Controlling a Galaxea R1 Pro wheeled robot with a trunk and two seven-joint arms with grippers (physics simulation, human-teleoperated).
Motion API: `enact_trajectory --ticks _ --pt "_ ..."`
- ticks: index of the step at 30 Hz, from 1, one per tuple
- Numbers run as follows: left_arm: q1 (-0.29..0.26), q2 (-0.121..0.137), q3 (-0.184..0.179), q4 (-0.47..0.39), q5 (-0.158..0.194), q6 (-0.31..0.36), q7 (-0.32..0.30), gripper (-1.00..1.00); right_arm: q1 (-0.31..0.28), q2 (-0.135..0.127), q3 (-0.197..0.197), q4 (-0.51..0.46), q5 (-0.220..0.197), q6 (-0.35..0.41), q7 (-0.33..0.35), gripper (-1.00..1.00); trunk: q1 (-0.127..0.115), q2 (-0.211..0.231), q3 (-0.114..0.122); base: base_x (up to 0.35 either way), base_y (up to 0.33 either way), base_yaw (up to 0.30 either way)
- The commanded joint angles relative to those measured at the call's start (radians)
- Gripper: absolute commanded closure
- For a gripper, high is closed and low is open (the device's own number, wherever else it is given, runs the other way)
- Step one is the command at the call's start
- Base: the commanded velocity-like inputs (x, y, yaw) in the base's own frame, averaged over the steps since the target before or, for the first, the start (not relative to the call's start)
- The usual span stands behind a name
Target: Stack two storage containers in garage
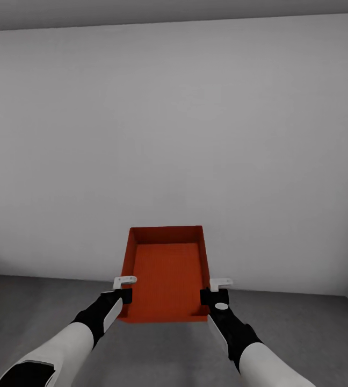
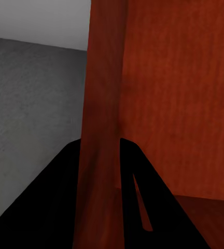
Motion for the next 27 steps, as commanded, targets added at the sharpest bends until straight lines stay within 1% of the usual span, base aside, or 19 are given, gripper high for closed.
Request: enact_trajectory --ticks 1,8,13,27 --pt "-0.001 0.057 0.020 -0.005 -0.022 -0.046 0.019 1.00 0.000 -0.001 0.005 0.000 -0.013 0.005 -0.006 1.00 0.001 -0.001 -0.002 0.322 0.102 0.000" --pt "-0.001 0.057 0.020 -0.005 -0.023 -0.046 0.018 1.00 0.000 -0.001 0.005 0.000 -0.013 0.006 -0.006 1.00 0.001 -0.001 -0.002 0.322 0.057 0.000" --pt "-0.001 0.057 0.020 -0.005 -0.023 -0.046 0.019 1.00 0.000 -0.001 0.005 0.001 -0.014 0.009 -0.006 1.00 0.001 -0.001 -0.008 0.282 0.005 0.000" --pt "-0.001 0.057 0.020 -0.005 -0.023 -0.046 0.019 1.00 0.000 -0.002 0.004 0.002 -0.015 0.007 -0.007 1.00 0.001 -0.001 -0.030 0.020 0.000 0.000"
